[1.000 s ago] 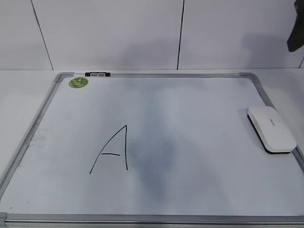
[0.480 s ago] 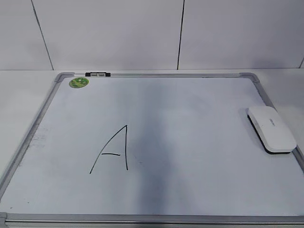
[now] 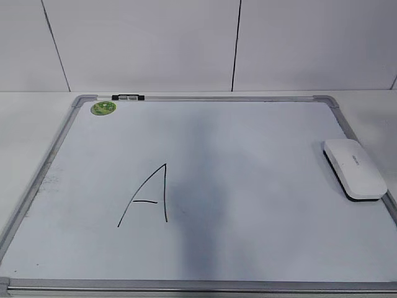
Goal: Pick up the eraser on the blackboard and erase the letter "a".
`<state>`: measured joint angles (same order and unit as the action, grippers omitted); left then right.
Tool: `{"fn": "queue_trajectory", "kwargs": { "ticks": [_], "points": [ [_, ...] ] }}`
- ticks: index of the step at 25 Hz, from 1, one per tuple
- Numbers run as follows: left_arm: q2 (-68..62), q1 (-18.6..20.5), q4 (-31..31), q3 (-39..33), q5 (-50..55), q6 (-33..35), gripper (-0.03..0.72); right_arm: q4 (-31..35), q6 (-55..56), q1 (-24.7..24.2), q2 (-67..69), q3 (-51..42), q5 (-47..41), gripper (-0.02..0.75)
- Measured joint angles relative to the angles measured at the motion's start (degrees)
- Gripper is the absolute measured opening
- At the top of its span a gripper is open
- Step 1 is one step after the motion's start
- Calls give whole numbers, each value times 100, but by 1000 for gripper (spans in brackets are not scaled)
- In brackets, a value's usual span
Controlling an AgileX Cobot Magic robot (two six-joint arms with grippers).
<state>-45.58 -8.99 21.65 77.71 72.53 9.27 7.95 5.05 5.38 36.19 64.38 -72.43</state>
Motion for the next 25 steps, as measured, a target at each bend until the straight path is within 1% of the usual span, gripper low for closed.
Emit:
{"fn": "queue_trajectory", "kwargs": {
  "ticks": [4,7,14,18,22,25],
  "points": [
    [587,0,0,-175,41,0,276,9,0,95,-621,-734,-22,585],
    [927,-60,0,-499,45,0,273,34,0,159,-1089,-1258,-19,584],
    [1787,-360,-78,-1724,55,0,249,46,-14,375,-2092,-2162,-33,583],
    [2334,-389,-248,-2515,59,0,245,-15,-179,375,-2551,-2482,-38,583],
    [2874,-398,-348,-3277,17,0,244,-218,-265,375,-2945,-2742,-47,583],
    [3212,-398,-548,-3681,-174,0,244,-444,-292,375,-3173,-2872,-47,583]
  ]
}}
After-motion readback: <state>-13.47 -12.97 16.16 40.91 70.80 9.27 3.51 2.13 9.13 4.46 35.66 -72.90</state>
